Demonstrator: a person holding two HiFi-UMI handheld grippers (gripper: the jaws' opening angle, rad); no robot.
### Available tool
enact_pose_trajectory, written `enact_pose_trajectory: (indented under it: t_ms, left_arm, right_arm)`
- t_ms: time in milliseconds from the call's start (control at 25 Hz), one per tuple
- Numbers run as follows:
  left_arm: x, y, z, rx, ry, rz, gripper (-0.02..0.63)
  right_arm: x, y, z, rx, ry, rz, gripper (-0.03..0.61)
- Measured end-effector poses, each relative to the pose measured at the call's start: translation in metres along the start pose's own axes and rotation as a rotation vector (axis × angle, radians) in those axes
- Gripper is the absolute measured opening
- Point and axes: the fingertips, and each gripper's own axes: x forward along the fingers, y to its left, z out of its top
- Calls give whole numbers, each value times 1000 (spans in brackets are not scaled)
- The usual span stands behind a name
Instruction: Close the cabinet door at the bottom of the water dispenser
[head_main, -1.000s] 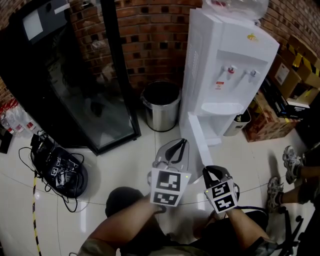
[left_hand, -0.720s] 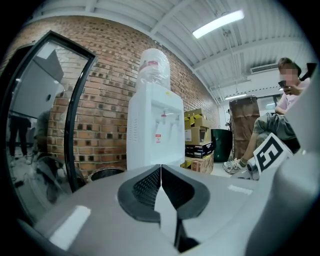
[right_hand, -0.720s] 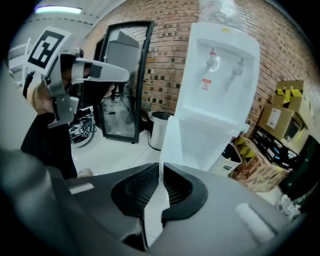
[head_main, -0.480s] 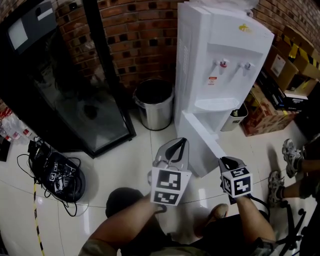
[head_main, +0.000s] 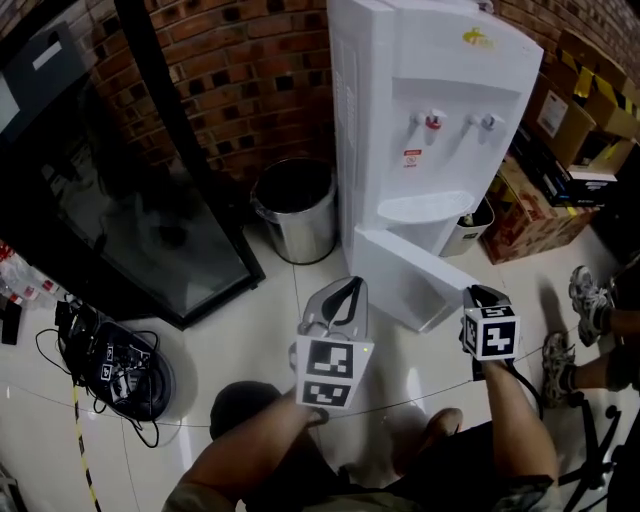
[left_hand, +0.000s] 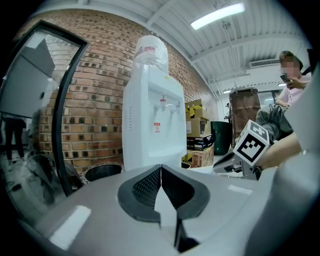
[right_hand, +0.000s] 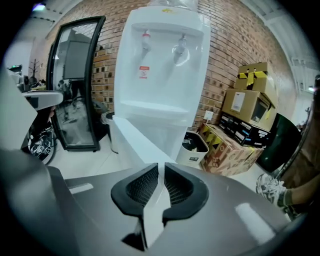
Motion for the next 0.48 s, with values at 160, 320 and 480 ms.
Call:
enact_pose_trajectory:
  t_ms: [160, 320, 480]
  left_arm:
    - [15, 12, -7, -11, 20, 12, 5]
    - [32, 19, -9, -19, 28, 14, 5]
    - [47, 23, -13, -10, 46, 9, 5]
  right_arm:
    - [19, -26, 12, 52, -20, -49, 31]
    - [40, -46, 26, 90, -48, -96, 15]
    - [63, -61, 39, 147, -84, -123, 8]
